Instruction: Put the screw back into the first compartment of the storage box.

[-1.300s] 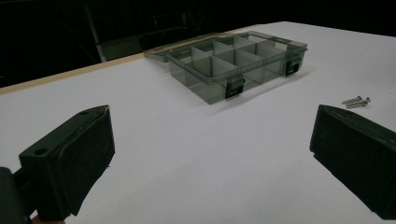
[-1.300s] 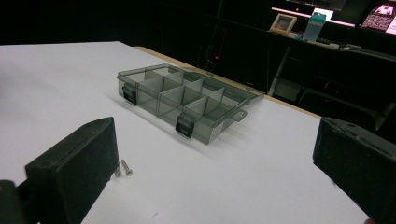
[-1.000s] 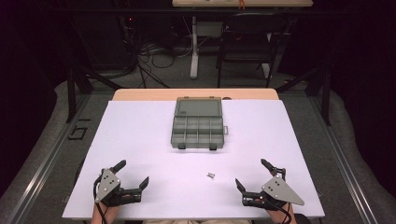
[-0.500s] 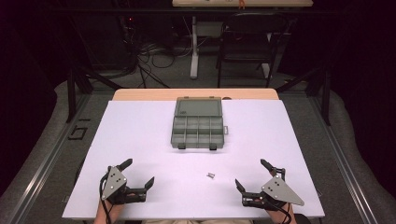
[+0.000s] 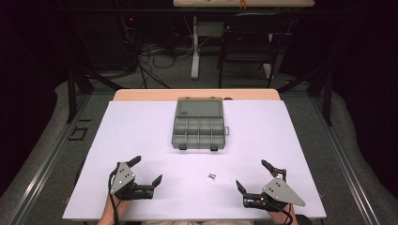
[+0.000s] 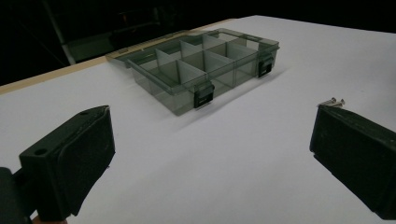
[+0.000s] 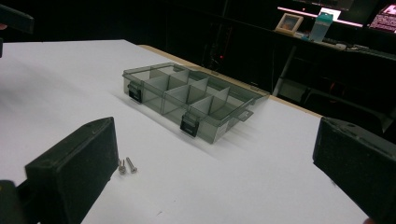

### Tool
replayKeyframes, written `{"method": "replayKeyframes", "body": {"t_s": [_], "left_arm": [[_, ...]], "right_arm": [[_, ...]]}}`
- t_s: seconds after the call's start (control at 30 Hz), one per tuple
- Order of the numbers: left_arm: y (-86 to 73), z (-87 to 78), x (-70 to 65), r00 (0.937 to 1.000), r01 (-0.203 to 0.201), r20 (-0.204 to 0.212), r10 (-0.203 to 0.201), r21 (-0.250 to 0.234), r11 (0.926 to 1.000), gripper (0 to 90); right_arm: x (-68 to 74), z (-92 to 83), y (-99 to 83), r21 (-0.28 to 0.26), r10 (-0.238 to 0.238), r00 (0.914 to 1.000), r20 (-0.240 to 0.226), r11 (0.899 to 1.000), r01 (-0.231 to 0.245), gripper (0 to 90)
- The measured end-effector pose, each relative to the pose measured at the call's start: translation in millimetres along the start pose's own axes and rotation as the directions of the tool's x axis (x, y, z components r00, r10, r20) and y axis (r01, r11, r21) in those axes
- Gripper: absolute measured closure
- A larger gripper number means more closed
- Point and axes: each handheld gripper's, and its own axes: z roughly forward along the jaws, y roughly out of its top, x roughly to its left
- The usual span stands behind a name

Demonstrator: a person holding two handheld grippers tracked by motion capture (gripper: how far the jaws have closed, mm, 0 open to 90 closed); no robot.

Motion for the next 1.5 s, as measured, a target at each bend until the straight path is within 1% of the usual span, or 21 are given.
{"method": "replayKeyframes", "body": {"t_s": [0.1,0.13,0.2,0.33,0.4,0.6,0.67,0.7,0.83,0.87,0.9,1.0,1.03,1.07,1.1,1.13,1.17,1.2,1.3,1.33,1.5], "left_arm": [[1.8,4.3,-1.4,0.9998,0.003,0.018,-0.003,-0.009,1.0000,0.0],[2.8,9.0,-3.2,0.9996,0.003,0.030,-0.003,-0.006,1.0000,0.0],[3.1,10.7,-3.6,0.9994,-0.001,0.034,0.001,-0.004,1.0000,0.0],[5.1,21.2,-6.5,0.9984,-0.004,0.056,0.004,-0.003,1.0000,0.0],[6.1,27.9,-8.2,0.9974,-0.008,0.072,0.007,0.013,0.9999,0.0],[7.7,44.1,-12.6,0.9945,-0.020,0.103,0.017,0.027,0.9994,0.0],[7.6,49.9,-14.8,0.9942,-0.011,0.107,0.009,0.017,0.9998,0.0],[8.1,52.0,-14.9,0.9930,-0.015,0.118,0.013,0.020,0.9997,0.0],[11.1,60.6,-17.2,0.9901,-0.005,0.141,0.003,0.010,0.9999,0.0],[11.8,62.7,-18.4,0.9911,-0.001,0.133,0.000,0.007,1.0000,0.0],[12.4,65.1,-18.4,0.9882,-0.001,0.153,0.000,0.008,1.0000,0.0],[13.8,72.4,-21.2,0.9854,-0.008,0.170,0.004,0.019,0.9998,0.0],[14.4,74.8,-21.8,0.9829,-0.011,0.184,0.006,0.028,0.9996,0.0],[15.1,76.9,-23.2,0.9844,-0.014,0.176,0.008,0.034,0.9993,0.0],[15.8,79.4,-23.5,0.9809,-0.016,0.194,0.009,0.034,0.9993,0.0],[16.7,81.5,-24.0,0.9791,-0.020,0.203,0.012,0.038,0.9991,0.0],[17.6,83.7,-25.0,0.9791,-0.022,0.203,0.013,0.040,0.9989,0.0],[18.6,85.6,-25.2,0.9769,-0.025,0.213,0.016,0.042,0.9988,0.0],[20.9,90.8,-26.6,0.9736,-0.035,0.227,0.023,0.050,0.9982,0.0],[21.5,92.4,-27.7,0.9745,-0.035,0.224,0.022,0.054,0.9979,0.0],[28.4,99.1,-29.1,0.9645,-0.060,0.262,0.037,0.081,0.9948,0.0]], "right_arm": [[0.2,0.0,0.0,-0.001,-0.001,1.0000,-0.003,1.000,0.001,0.0],[0.2,-0.1,0.0,0.002,-0.002,1.0000,-0.002,1.000,0.002,0.0],[0.1,0.0,0.0,0.002,-0.002,1.0000,-0.003,1.000,0.002,0.0],[0.0,0.2,-0.1,0.001,-0.002,1.0000,-0.004,1.000,0.002,0.0],[0.0,0.2,0.0,0.001,-0.002,1.0000,-0.005,1.000,0.003,0.0],[0.1,0.0,-0.1,0.001,-0.002,1.0000,-0.007,1.000,0.002,0.0],[0.1,0.0,-0.1,0.003,-0.003,0.9999,-0.011,1.000,0.003,0.0],[0.1,-0.1,-0.1,0.003,-0.004,0.9999,-0.012,1.000,0.004,0.0],[0.1,0.1,-0.2,0.003,-0.004,0.9999,-0.012,1.000,0.004,0.0],[0.1,0.1,-0.2,0.004,-0.004,0.9999,-0.012,1.000,0.004,0.0],[0.0,0.1,-0.2,0.003,-0.003,0.9999,-0.011,1.000,0.003,0.0],[-0.1,-0.2,-0.2,0.003,-0.003,0.9999,-0.011,1.000,0.003,0.0],[-0.1,-0.2,-0.2,0.003,-0.003,0.9999,-0.012,1.000,0.003,0.0],[0.0,-0.3,-0.2,0.003,-0.003,0.9999,-0.012,1.000,0.003,0.0],[0.1,-0.3,-0.1,0.001,-0.003,0.9999,-0.012,1.000,0.003,0.0],[0.1,-0.3,-0.2,0.002,-0.002,0.9999,-0.012,1.000,0.002,0.0],[0.0,-0.3,-0.2,0.002,-0.001,0.9999,-0.013,1.000,0.002,0.0],[0.0,-0.3,-0.2,0.002,-0.001,0.9999,-0.014,1.000,0.001,0.0],[-0.4,-0.5,-0.3,0.002,0.000,0.9999,-0.014,1.000,0.000,0.0],[-0.6,-0.5,-0.4,0.003,0.000,0.9999,-0.014,1.000,0.001,0.0],[-0.6,-0.4,-0.5,0.004,0.000,0.9999,-0.015,1.000,0.000,0.0]]}}
